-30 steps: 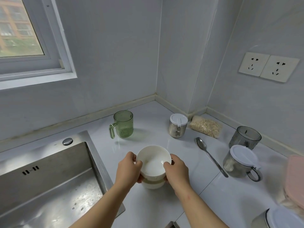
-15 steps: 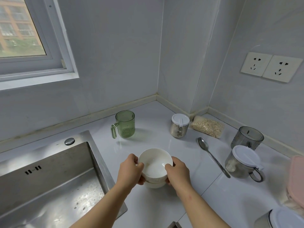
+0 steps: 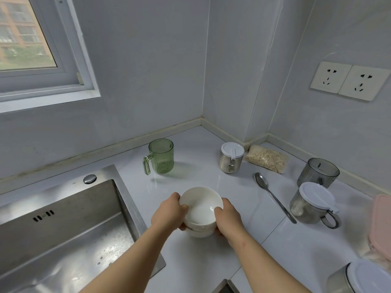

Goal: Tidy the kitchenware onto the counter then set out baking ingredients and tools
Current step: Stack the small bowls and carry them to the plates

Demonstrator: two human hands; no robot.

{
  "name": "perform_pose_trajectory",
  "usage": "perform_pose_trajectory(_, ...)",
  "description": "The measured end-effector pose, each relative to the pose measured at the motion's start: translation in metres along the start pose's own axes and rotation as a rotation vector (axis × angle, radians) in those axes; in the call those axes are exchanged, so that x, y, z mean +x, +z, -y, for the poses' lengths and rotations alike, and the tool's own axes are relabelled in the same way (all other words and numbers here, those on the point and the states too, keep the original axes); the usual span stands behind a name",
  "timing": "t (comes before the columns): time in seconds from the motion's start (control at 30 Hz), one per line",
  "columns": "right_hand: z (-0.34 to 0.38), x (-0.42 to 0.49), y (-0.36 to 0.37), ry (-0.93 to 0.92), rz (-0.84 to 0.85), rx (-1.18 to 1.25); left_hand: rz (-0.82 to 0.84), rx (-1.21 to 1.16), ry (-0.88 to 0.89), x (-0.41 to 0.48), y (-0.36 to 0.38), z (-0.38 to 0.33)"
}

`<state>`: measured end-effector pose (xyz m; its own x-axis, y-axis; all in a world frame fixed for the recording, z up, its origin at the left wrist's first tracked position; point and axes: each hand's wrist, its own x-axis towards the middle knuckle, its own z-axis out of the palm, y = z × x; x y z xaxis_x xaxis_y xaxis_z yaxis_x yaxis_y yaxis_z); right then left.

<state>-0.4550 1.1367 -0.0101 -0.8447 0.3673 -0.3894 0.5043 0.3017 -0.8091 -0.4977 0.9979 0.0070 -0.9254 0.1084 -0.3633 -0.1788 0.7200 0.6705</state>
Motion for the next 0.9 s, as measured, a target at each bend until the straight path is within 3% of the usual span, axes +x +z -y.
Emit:
perform_pose_trajectory(0.07, 0.000, 0.001, -0.001, 0.015, 0.015, 0.001, -0.019, 0.143, 0.012, 0.002, -0.002, -0.001)
perform_pose_trajectory(0.13, 0.001, 0.001, -0.002, 0.010, 0.023, 0.000, -0.018, 0.135, 0.008, 0.004, -0.003, 0.000)
perform_pose_trajectory(0.37, -0.002, -0.005, 0.002, 0.038, 0.016, 0.205, 0.174, -0.636, -0.201, 0.000, -0.001, 0.008)
perform_pose_trajectory(0.47, -0.008, -0.011, 0.005, 0.093, 0.024, 0.361, 0.254, -0.786, -0.242, -0.001, 0.001, 0.019)
perform_pose_trajectory(0.9, 0.000, -0.031, 0.017, 0.125, -0.020, 0.527, 0.336, -0.869, -0.223, -0.020, -0.001, 0.006)
